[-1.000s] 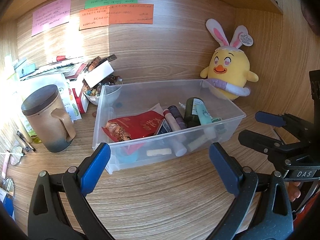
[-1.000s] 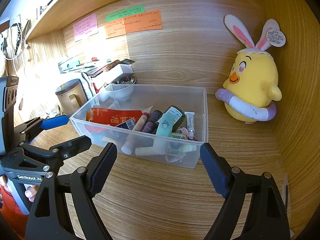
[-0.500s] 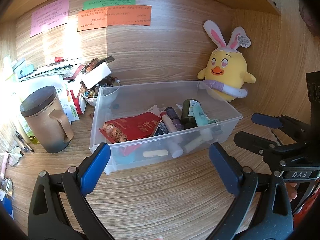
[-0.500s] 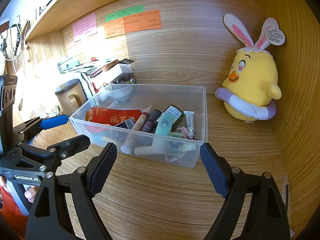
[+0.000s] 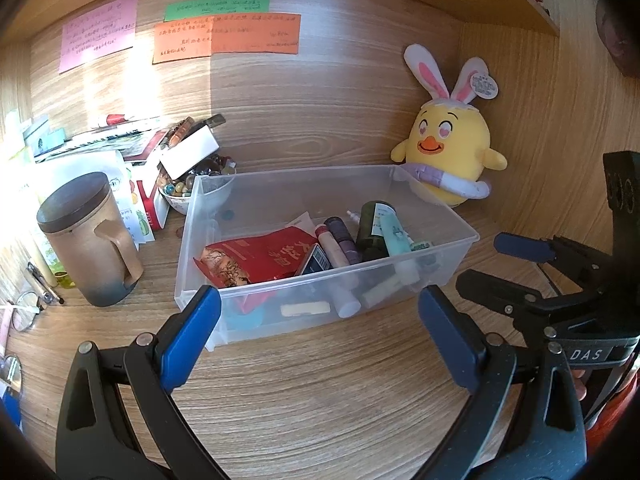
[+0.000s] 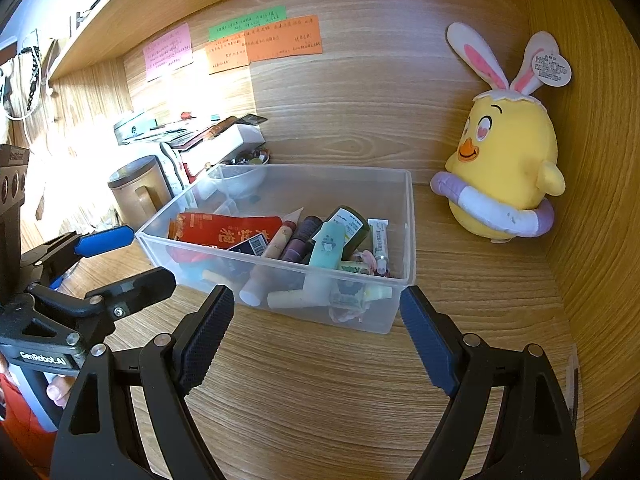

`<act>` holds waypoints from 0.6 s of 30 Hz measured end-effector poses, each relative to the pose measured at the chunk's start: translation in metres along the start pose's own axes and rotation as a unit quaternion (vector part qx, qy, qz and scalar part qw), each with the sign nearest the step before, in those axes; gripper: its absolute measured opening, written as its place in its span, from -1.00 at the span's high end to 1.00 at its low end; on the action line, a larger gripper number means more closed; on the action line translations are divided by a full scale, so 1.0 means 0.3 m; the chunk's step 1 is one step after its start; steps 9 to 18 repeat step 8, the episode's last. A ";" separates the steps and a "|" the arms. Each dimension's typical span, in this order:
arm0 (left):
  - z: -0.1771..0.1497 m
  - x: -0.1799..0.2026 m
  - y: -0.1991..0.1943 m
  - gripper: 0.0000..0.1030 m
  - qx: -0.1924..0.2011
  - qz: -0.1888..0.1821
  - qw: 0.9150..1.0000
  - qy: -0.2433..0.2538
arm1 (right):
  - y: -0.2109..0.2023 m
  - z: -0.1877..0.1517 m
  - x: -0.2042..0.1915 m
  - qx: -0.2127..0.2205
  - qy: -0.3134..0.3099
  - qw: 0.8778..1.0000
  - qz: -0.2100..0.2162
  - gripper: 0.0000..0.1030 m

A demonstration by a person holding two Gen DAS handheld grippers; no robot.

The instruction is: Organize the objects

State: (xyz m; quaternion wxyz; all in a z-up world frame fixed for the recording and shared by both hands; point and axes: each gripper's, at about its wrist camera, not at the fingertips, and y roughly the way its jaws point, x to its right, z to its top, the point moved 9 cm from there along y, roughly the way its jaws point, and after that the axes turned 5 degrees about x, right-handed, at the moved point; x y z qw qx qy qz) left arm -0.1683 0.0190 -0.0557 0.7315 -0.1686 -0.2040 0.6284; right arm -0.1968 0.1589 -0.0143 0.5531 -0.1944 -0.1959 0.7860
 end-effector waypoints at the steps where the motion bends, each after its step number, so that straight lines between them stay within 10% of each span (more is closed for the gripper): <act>1: 0.000 0.000 -0.001 -0.95 0.001 0.000 1.000 0.000 | 0.002 -0.001 -0.001 -0.001 0.000 1.000 0.000 -0.61; 18: -0.006 0.015 -0.007 -0.95 -0.002 -0.007 1.000 0.005 | 0.008 -0.003 -0.007 -0.003 -0.001 1.000 -0.002 -0.61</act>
